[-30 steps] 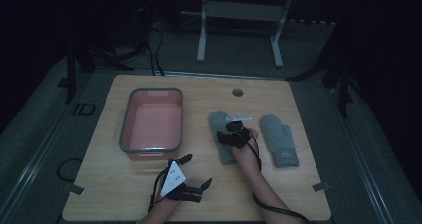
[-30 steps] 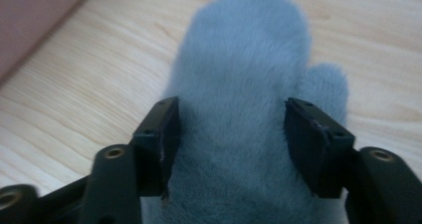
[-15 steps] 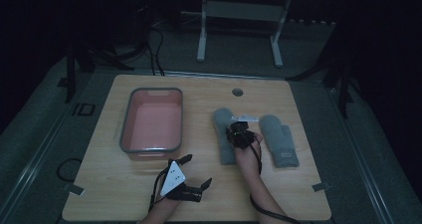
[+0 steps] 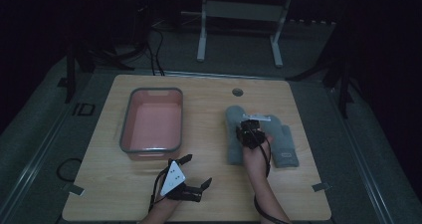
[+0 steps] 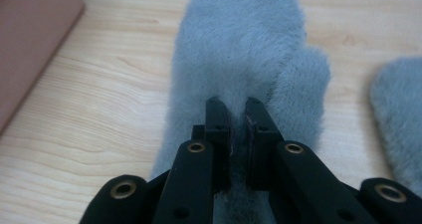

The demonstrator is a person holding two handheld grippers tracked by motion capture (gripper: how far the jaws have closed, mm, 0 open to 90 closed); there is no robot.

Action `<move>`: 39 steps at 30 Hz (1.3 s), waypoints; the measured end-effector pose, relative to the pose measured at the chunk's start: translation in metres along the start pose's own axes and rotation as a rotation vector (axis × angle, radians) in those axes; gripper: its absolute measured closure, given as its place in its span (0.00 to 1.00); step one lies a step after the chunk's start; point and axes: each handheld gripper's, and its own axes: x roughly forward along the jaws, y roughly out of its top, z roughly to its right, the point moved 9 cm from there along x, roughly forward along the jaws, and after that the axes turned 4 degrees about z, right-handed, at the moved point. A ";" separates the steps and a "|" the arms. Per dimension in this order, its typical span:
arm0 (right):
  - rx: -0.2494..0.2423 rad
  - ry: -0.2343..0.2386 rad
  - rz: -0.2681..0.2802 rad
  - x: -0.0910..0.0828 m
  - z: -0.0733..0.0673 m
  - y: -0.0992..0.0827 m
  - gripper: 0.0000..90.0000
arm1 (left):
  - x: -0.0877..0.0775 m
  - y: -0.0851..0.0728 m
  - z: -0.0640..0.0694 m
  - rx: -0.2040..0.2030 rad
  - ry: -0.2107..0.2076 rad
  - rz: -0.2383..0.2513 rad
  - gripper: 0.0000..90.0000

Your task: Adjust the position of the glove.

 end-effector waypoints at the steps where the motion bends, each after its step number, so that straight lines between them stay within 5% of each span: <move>1: 0.009 0.001 -0.026 0.007 0.001 -0.008 0.92 | 0.000 0.000 0.000 0.000 0.000 0.000 0.01; 10: 0.024 0.017 -0.081 0.027 0.002 -0.026 0.90 | 0.000 0.000 0.000 0.000 -0.002 -0.001 0.01; 22: -0.051 0.089 -0.088 0.033 -0.006 -0.032 0.57 | 0.000 0.000 0.000 -0.007 -0.005 -0.003 0.01; 34: -0.053 0.131 -0.064 0.020 -0.007 -0.017 0.41 | 0.000 0.000 0.000 -0.009 -0.006 -0.003 0.01; 39: -0.085 0.164 -0.071 0.011 -0.001 -0.008 0.43 | 0.000 0.000 0.000 -0.009 -0.006 -0.004 0.01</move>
